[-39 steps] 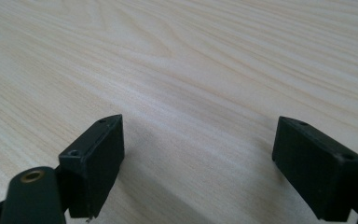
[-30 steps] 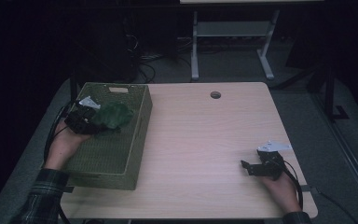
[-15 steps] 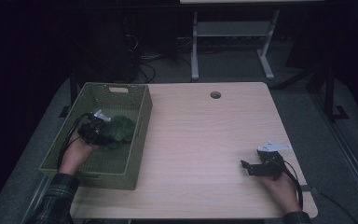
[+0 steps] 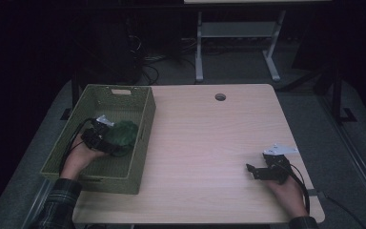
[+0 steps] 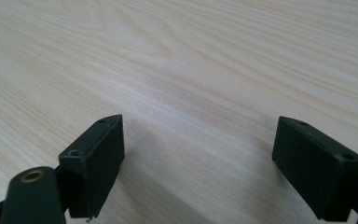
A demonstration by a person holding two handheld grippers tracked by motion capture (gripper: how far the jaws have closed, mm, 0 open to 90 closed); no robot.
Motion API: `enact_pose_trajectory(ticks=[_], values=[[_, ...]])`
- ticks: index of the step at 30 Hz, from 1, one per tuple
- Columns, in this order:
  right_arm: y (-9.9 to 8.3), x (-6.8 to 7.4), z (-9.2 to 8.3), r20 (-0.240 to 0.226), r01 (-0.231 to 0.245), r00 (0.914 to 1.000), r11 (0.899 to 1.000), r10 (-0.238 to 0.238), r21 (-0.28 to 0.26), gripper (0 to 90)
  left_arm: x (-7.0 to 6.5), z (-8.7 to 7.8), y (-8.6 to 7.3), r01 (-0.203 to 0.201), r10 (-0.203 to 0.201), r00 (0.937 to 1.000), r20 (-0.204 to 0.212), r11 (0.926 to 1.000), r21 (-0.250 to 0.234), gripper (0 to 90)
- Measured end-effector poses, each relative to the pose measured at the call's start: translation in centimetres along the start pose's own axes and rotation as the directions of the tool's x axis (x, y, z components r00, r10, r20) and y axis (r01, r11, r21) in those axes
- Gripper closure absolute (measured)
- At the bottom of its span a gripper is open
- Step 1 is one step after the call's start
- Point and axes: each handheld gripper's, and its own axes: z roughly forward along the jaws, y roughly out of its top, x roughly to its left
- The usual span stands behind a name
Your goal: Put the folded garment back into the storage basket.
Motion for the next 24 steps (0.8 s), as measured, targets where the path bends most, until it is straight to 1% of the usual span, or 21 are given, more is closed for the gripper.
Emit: enact_pose_trajectory(ticks=[1, 3, 5, 7, 10, 14, 16, 19, 22, 24], values=[[0.0, 0.0, 0.0, 0.0, 0.0, 1.0, 1.0, 0.0, 0.0, 16.3, 0.0, -0.3, -0.1, 0.004, -0.004, 1.0, -0.002, 0.9999, -0.013, 26.1], [0.0, 0.0, 0.0, 0.0, 0.0, 1.0, 1.0, 0.0, 0.0, 16.3, 0.0, -0.7, -0.2, 0.01, -0.01, 0.9999, -0.003, 0.9998, -0.019, 19.7], [0.0, 0.0, 0.0, 0.0, 0.0, 1.0, 1.0, 0.0, 0.0, 16.3, 0.0, -1.4, -0.3, 0.014, -0.014, 0.9999, -0.003, 0.9994, -0.033, 17.3], [0.0, 0.0, 0.0, 0.0, 0.0, 1.0, 1.0, 0.0, 0.0, 16.3, -0.1, -1.9, -0.3, 0.011, -0.011, 0.9999, -0.005, 0.9993, -0.037, 15.3], [0.0, 0.0, 0.0, 0.0, 0.0, 1.0, 1.0, 0.0, 0.0, 16.3, -0.3, -2.7, -0.4, 0.013, -0.013, 0.9999, -0.005, 0.9986, -0.052, 15.2], [0.0, 0.0, 0.0, 0.0, 0.0, 1.0, 1.0, 0.0, 0.0, 16.3, -0.4, -3.7, -0.4, 0.024, -0.024, 0.9997, 0.004, 0.9954, -0.092, 15.2], [0.0, 0.0, 0.0, 0.0, 0.0, 1.0, 1.0, 0.0, 0.0, 16.3, -0.4, -4.1, -0.2, 0.021, -0.02, 0.9998, 0.009, 0.9941, -0.107, 15.2], [0.0, 0.0, 0.0, 0.0, 0.0, 1.0, 1.0, 0.0, 0.0, 16.3, -0.6, -4.8, 0.3, 0.027, -0.024, 0.9995, 0.021, 0.9892, -0.144, 15.2], [0.0, 0.0, 0.0, 0.0, 0.0, 1.0, 1.0, 0.0, 0.0, 16.3, -1.0, -5.4, 1.0, 0.021, -0.016, 0.9995, 0.028, 0.9846, -0.174, 15.2], [0.0, 0.0, 0.0, 0.0, 0.001, 1.0, 1.0, -0.001, 0.0, 16.3, -1.4, -5.8, 1.6, 0.019, -0.011, 0.9991, 0.04, 0.9792, -0.202, 15.2]])
